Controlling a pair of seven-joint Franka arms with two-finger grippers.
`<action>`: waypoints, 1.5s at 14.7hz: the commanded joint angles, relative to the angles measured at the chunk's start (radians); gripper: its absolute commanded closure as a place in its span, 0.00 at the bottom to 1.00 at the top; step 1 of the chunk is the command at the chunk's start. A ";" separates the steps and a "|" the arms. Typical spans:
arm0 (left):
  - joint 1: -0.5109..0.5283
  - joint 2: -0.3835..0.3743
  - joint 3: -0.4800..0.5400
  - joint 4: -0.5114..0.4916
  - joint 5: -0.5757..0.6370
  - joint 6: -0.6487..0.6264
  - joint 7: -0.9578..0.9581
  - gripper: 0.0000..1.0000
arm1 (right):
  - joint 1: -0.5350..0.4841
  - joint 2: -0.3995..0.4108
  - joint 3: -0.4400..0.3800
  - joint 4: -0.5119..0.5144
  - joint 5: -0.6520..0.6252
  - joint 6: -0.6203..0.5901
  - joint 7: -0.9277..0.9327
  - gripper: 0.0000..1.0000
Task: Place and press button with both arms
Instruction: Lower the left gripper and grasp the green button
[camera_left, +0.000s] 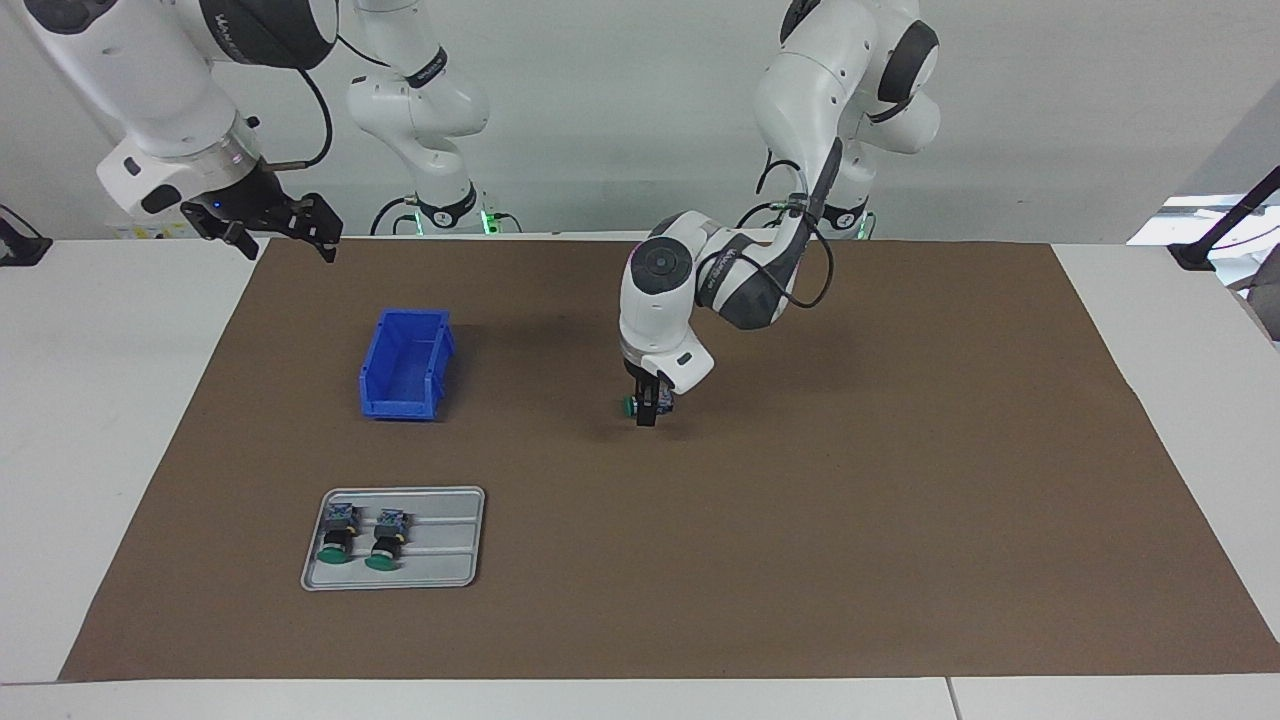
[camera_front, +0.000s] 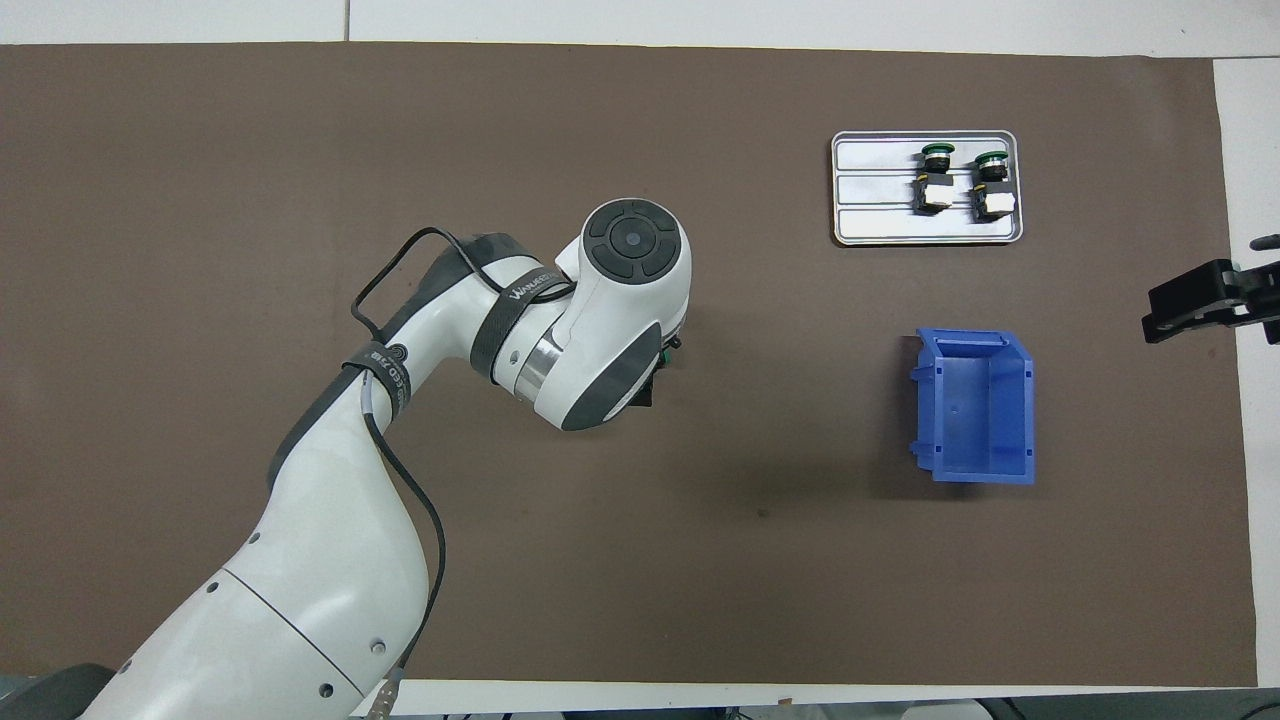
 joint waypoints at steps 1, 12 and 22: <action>-0.021 0.025 0.016 0.013 0.018 0.026 -0.044 0.01 | -0.005 -0.025 0.006 -0.030 0.002 0.011 0.004 0.01; -0.018 0.025 0.016 -0.037 0.018 0.075 -0.096 0.36 | -0.005 -0.025 0.004 -0.030 0.002 0.012 0.005 0.01; -0.020 0.021 0.014 -0.050 0.018 0.095 -0.094 0.78 | -0.005 -0.025 0.004 -0.030 0.003 0.011 0.005 0.01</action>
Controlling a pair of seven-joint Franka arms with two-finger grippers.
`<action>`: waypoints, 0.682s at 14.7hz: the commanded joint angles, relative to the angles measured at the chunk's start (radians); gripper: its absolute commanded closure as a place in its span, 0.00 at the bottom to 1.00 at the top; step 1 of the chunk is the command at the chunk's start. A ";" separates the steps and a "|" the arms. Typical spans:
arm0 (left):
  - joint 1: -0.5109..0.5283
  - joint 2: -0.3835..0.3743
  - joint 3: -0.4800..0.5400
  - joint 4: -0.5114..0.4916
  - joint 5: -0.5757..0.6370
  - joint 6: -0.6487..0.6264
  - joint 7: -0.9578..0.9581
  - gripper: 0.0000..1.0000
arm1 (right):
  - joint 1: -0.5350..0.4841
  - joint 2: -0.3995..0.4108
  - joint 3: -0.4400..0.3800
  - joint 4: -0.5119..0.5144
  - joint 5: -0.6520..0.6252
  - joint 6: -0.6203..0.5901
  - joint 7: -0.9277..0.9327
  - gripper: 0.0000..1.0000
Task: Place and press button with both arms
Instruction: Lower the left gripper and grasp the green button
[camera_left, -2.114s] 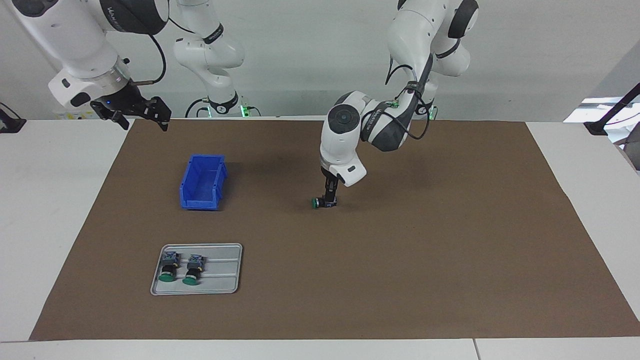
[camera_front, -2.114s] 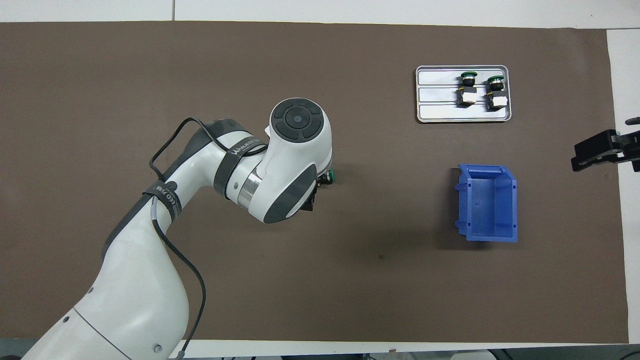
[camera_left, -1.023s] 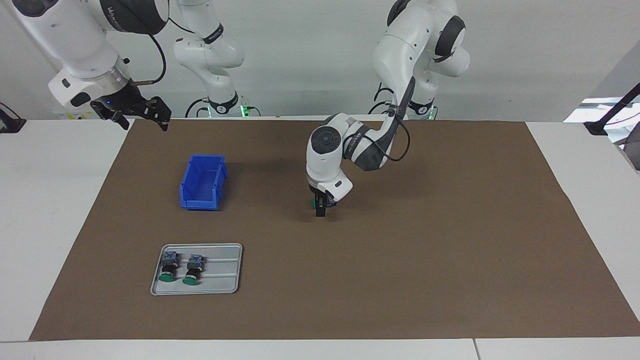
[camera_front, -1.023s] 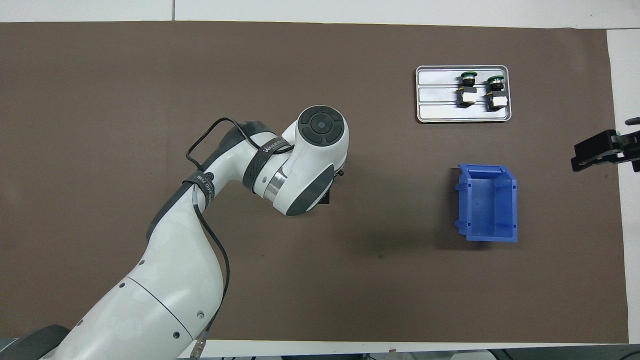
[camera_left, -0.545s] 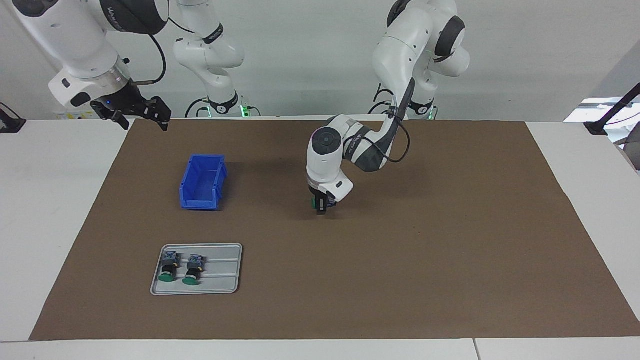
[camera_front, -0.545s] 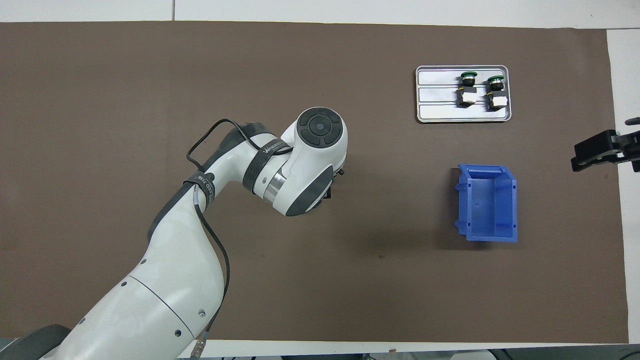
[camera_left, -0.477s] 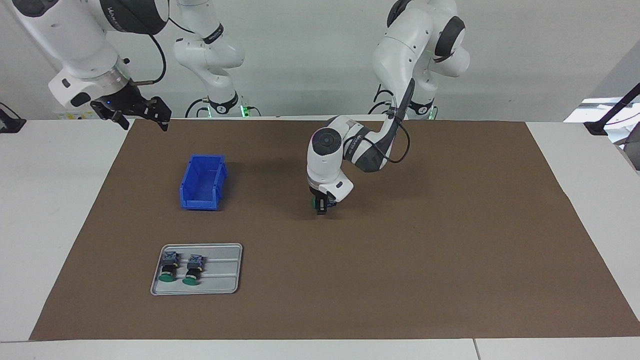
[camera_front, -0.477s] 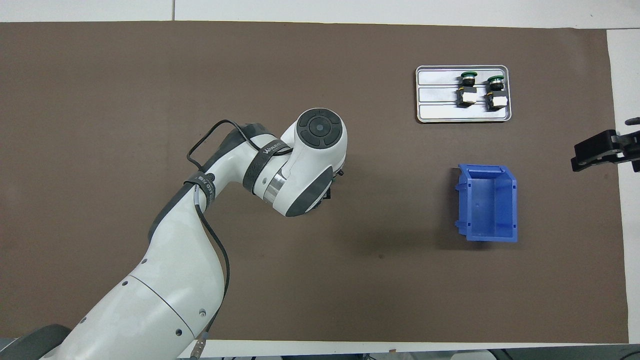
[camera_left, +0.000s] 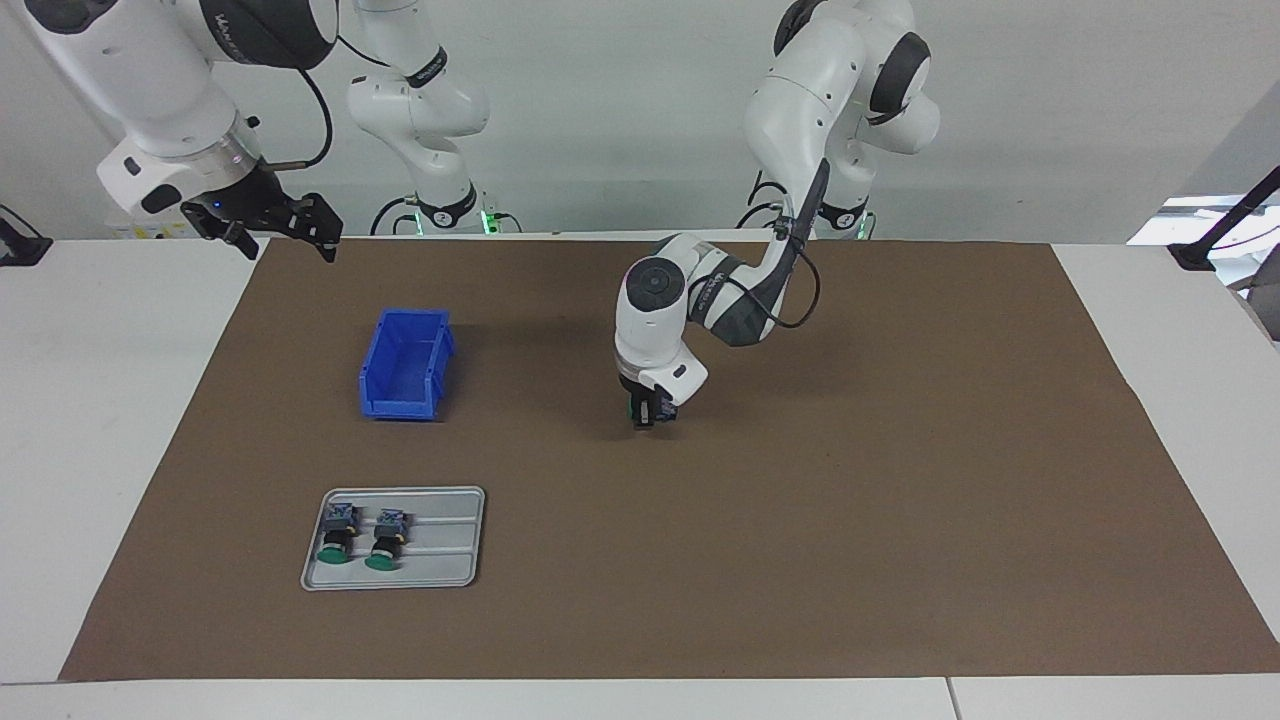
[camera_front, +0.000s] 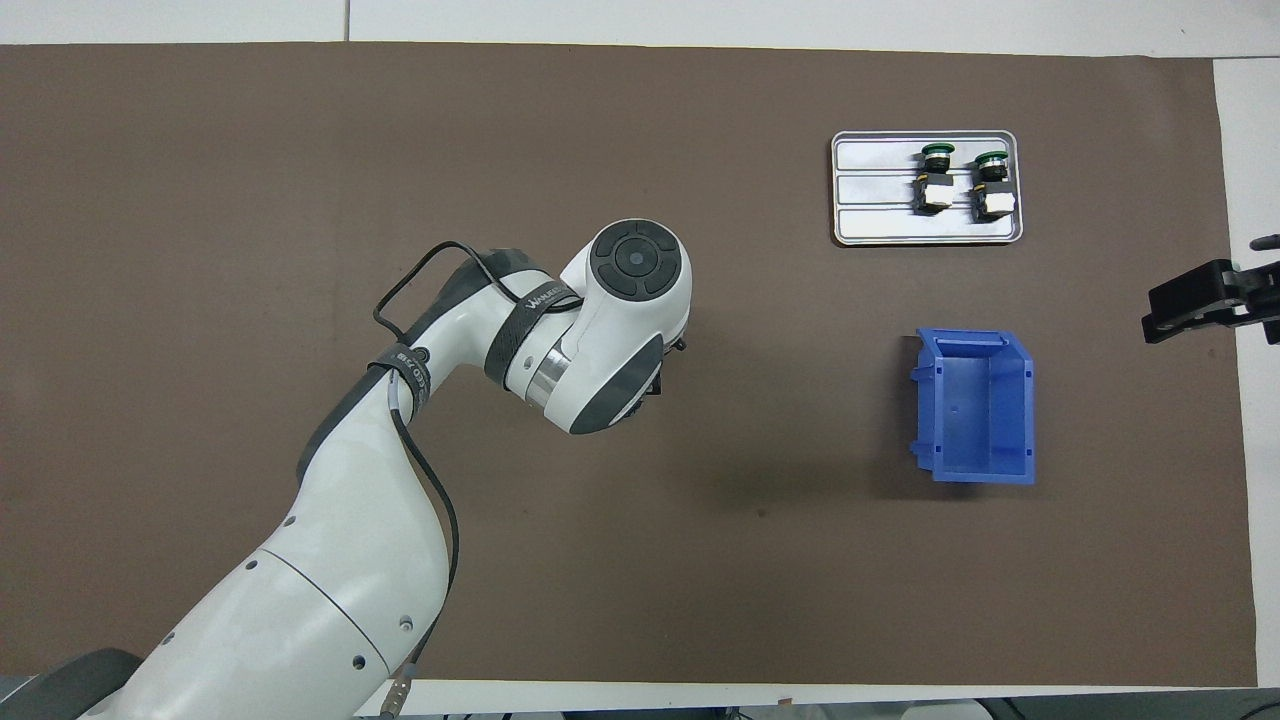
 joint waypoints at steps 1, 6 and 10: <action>-0.016 -0.010 0.012 -0.018 0.013 0.011 -0.019 0.85 | -0.005 -0.025 0.006 -0.030 0.002 0.012 0.004 0.01; -0.003 -0.071 0.010 -0.029 0.012 -0.021 -0.004 0.97 | -0.005 -0.025 0.004 -0.030 0.002 0.011 0.004 0.01; 0.046 -0.123 0.009 -0.052 0.009 -0.029 0.022 0.97 | -0.005 -0.025 0.006 -0.030 0.003 0.011 0.004 0.01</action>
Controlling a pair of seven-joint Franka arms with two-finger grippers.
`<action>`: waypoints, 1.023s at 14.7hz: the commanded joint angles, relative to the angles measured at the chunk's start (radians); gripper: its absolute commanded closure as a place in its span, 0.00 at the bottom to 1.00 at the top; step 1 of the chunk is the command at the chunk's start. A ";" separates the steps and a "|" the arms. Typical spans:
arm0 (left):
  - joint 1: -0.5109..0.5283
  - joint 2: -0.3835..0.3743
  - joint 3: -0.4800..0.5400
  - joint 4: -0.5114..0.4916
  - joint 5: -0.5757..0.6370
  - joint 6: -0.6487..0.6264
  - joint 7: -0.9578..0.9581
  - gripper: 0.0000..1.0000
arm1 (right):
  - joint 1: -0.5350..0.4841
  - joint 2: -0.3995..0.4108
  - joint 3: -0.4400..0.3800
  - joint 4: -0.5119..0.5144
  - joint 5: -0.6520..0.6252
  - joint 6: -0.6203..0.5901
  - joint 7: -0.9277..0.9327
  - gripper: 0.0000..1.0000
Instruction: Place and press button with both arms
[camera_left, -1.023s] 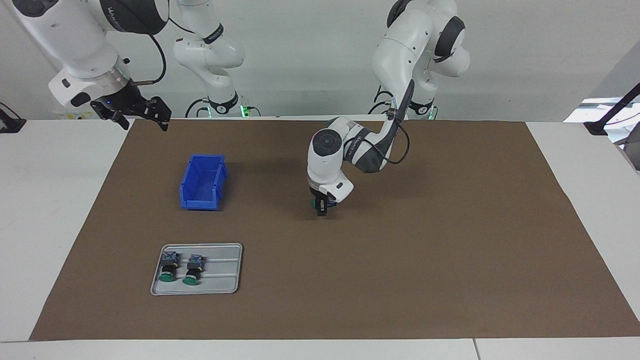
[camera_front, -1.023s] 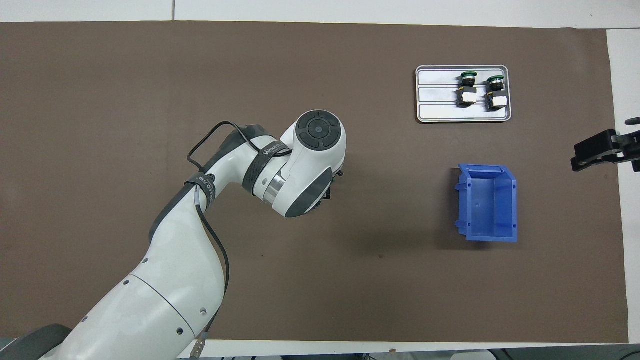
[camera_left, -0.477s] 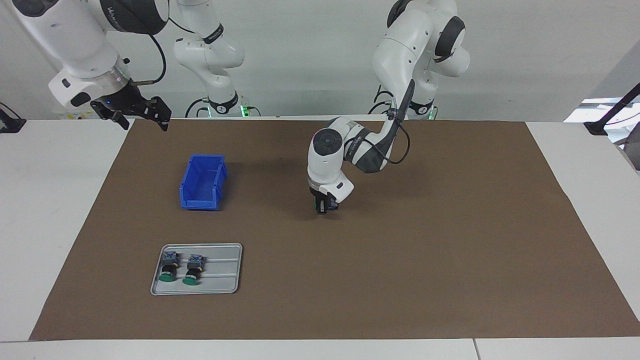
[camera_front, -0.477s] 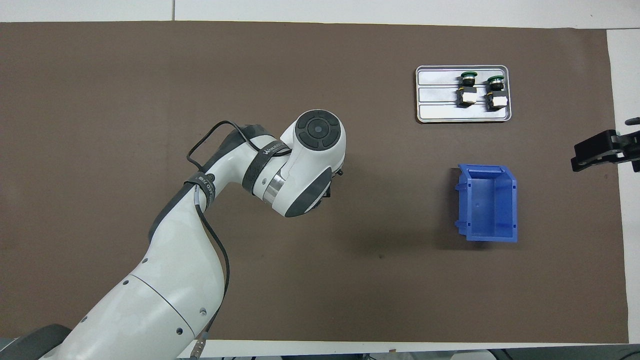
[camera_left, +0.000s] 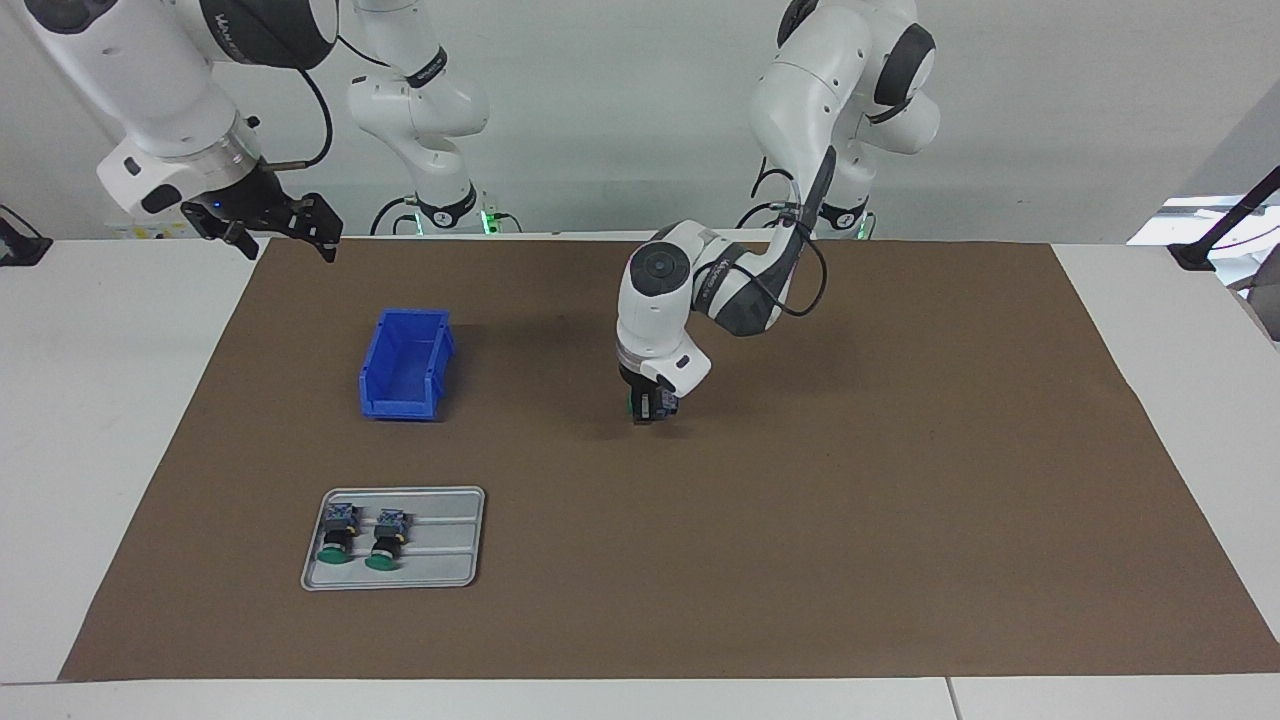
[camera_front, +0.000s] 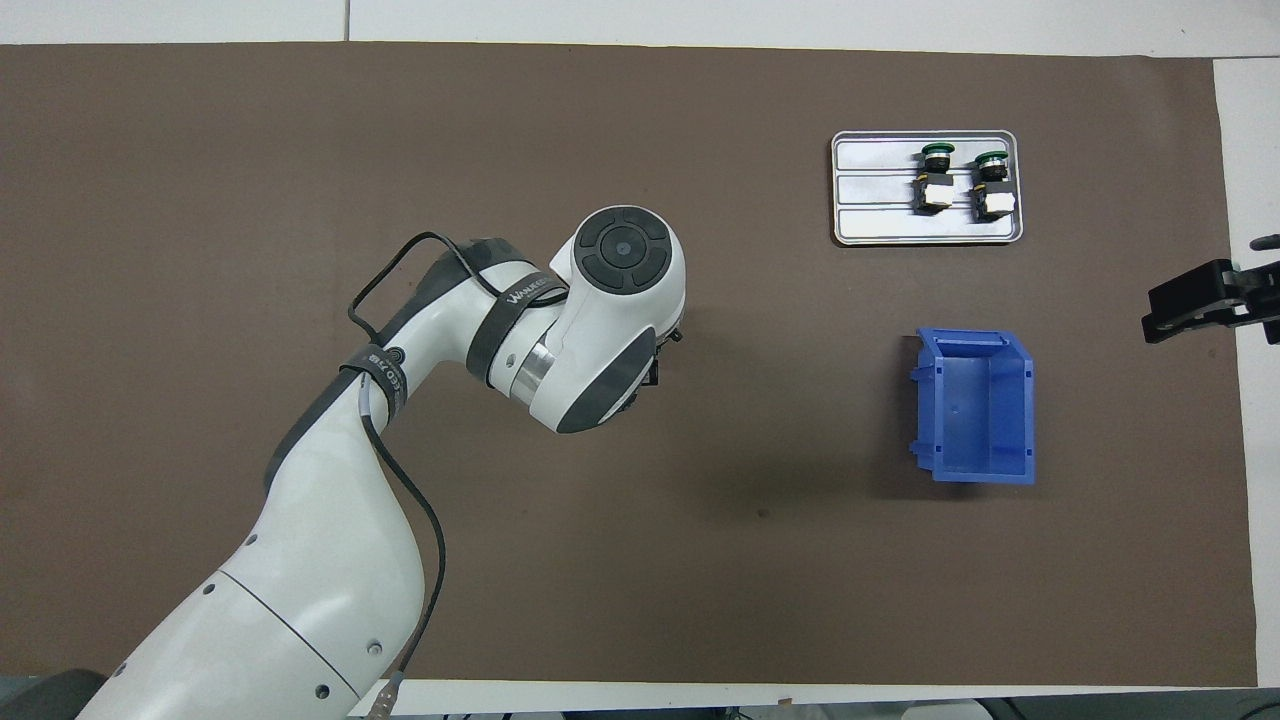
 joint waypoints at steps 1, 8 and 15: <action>0.055 -0.101 -0.002 -0.093 0.000 0.002 0.037 0.97 | -0.005 -0.025 0.004 -0.030 0.002 0.012 0.004 0.01; 0.153 -0.301 -0.007 -0.398 -0.195 0.300 0.209 0.98 | -0.005 -0.025 0.004 -0.030 0.002 0.011 0.004 0.01; 0.219 -0.332 -0.007 -0.491 -0.786 0.410 0.657 0.96 | -0.005 -0.025 0.004 -0.030 0.002 0.012 0.004 0.01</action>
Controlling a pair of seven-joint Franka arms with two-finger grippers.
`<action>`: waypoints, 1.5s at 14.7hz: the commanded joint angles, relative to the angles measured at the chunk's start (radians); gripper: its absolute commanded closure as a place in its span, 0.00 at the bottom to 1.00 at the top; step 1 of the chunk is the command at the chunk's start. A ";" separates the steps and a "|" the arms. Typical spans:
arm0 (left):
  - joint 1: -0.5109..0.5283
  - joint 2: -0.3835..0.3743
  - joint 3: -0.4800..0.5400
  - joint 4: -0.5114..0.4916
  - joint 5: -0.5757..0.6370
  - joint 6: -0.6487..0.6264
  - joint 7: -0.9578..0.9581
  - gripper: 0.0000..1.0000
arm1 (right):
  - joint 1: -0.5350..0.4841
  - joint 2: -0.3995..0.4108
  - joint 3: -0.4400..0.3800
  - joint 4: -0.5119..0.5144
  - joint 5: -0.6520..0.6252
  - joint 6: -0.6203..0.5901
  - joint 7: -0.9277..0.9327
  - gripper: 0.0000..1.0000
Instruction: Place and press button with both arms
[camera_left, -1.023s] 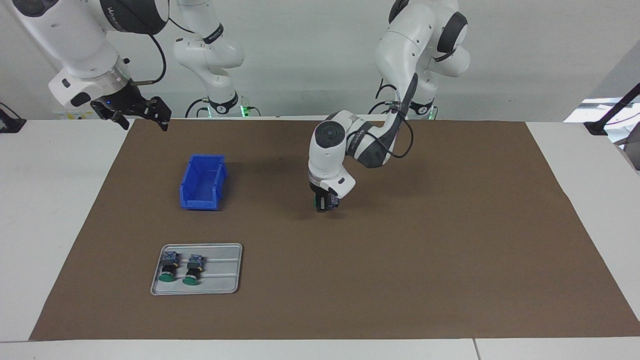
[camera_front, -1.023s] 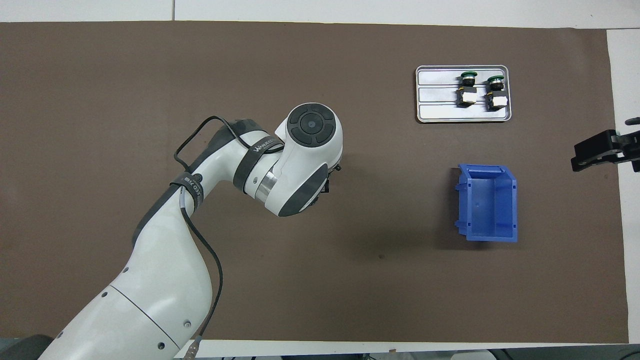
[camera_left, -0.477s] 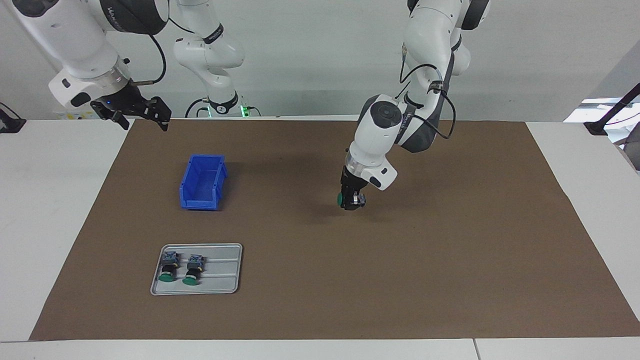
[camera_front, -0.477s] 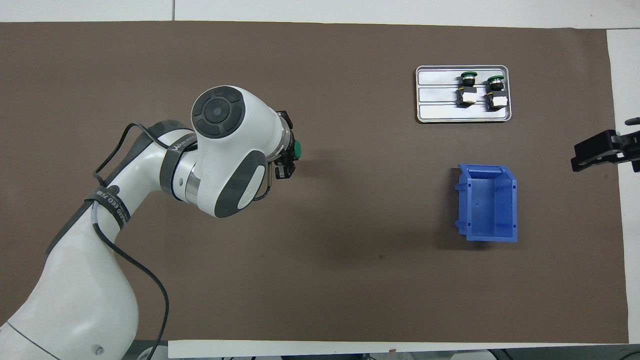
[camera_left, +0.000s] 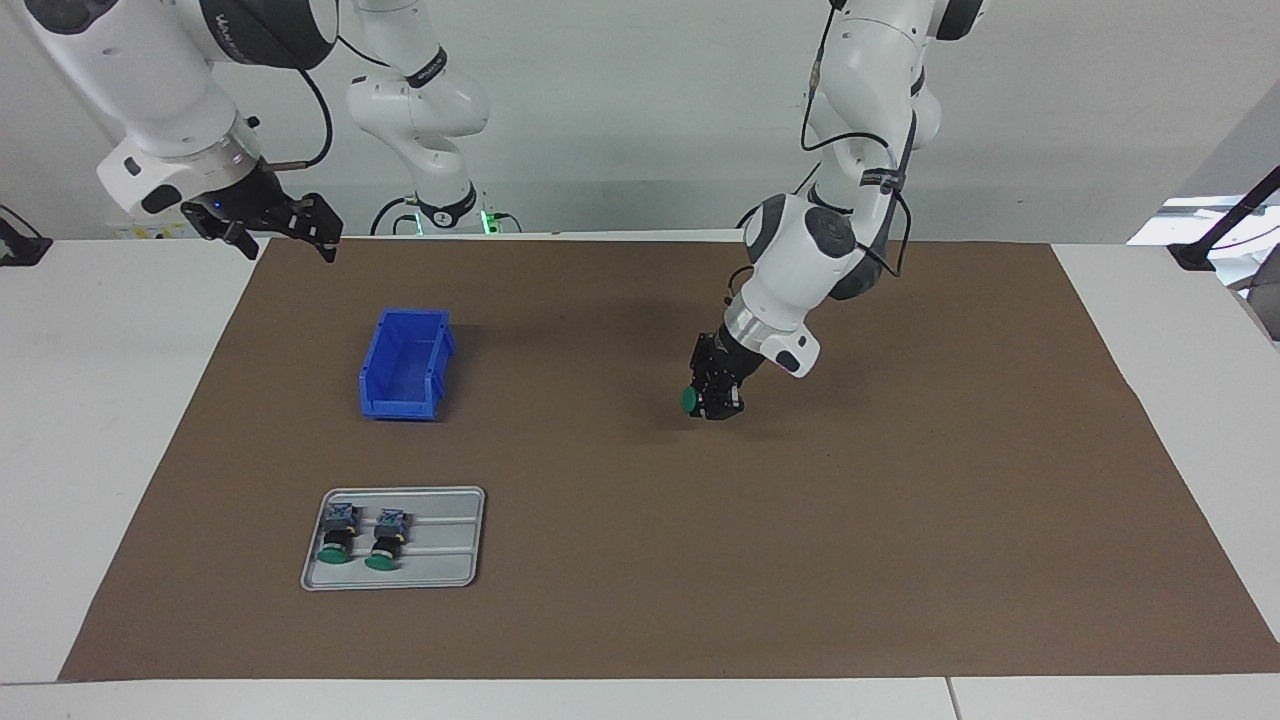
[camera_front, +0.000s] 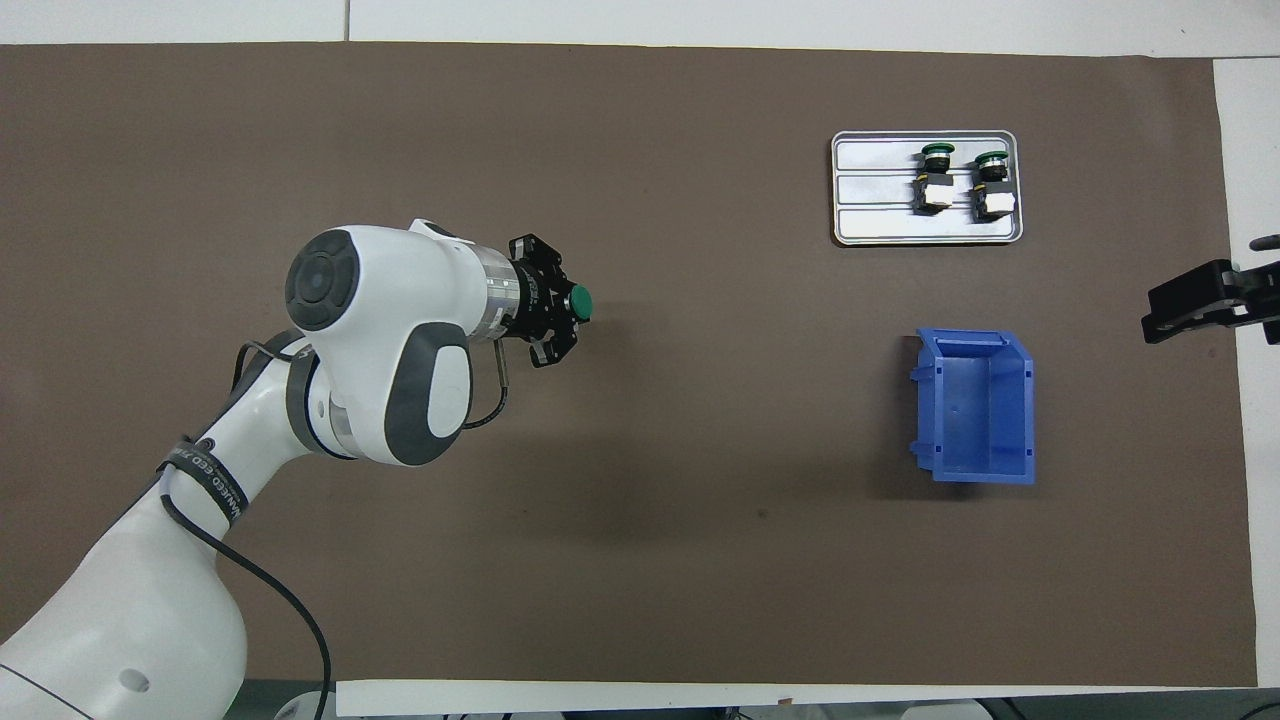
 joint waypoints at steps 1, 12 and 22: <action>0.029 -0.065 -0.006 -0.086 -0.275 0.014 0.269 0.97 | -0.005 -0.025 0.004 -0.029 0.002 0.012 0.004 0.01; 0.127 -0.109 -0.003 -0.183 -0.688 -0.136 0.738 0.97 | -0.007 -0.025 0.004 -0.029 0.002 0.011 0.004 0.01; 0.179 -0.001 0.000 -0.156 -0.766 -0.373 0.867 0.96 | -0.007 -0.025 0.006 -0.029 0.003 0.012 0.004 0.01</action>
